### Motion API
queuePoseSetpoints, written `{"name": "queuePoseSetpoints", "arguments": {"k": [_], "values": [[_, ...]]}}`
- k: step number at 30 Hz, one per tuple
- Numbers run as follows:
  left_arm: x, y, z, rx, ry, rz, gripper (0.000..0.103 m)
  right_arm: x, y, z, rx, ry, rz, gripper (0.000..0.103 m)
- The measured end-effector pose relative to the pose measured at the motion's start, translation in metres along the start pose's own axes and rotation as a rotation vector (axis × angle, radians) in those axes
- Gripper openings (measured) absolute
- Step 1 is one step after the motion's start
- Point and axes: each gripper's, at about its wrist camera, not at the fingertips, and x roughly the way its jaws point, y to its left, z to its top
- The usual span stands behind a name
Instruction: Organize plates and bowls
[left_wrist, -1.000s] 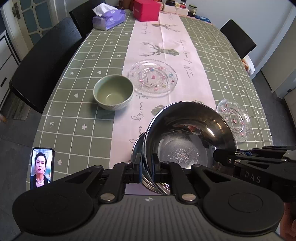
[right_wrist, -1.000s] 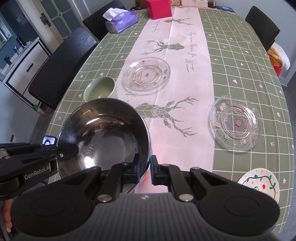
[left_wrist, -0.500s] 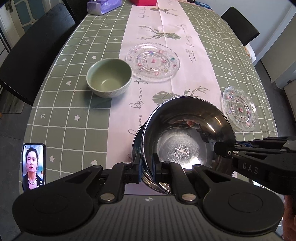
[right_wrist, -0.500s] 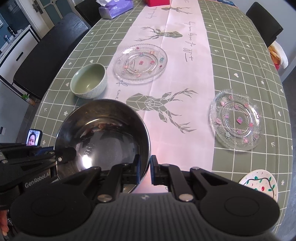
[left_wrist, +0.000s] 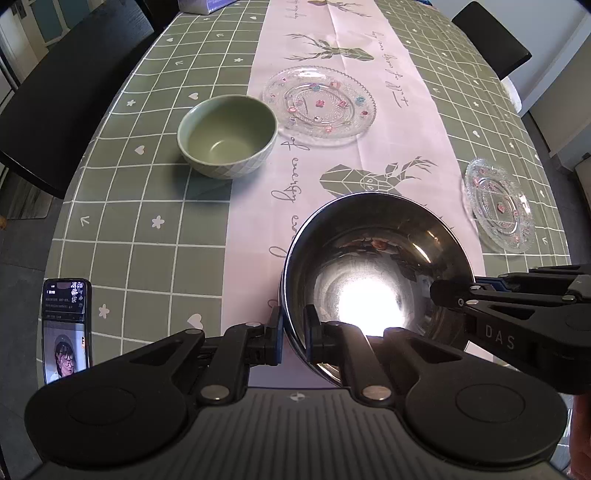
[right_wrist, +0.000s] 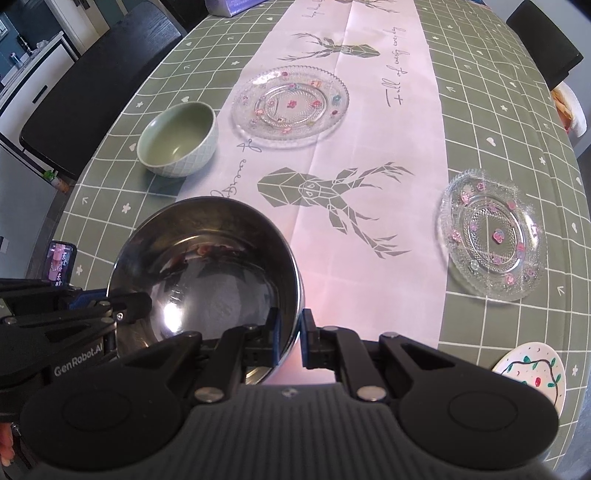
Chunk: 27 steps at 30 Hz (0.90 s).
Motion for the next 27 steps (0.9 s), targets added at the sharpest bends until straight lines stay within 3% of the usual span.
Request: {"name": "queuePoseSetpoints", "arguments": {"k": [7, 10, 12, 20, 27], "values": [[0.001, 0.002, 0.001, 0.001, -0.004, -0.005, 0.013, 0.001, 0.001, 0.001, -0.011, -0.003, 0.007, 0.015], [0.001, 0.004, 0.002, -0.014, 0.000, -0.028, 0.018, 0.001, 0.003, 0.000, -0.020, -0.006, 0.031, 0.027], [-0.002, 0.005, 0.003, -0.015, -0.004, -0.044, 0.027, 0.001, 0.006, -0.001, -0.041, -0.012, 0.021, 0.028], [-0.034, 0.012, 0.011, 0.054, -0.094, -0.040, 0.045, -0.018, 0.003, -0.002, -0.068, -0.053, 0.036, 0.046], [-0.055, 0.030, 0.023, 0.050, -0.171, -0.049, 0.050, -0.041, -0.002, 0.009, -0.061, -0.105, 0.034, 0.054]]}}
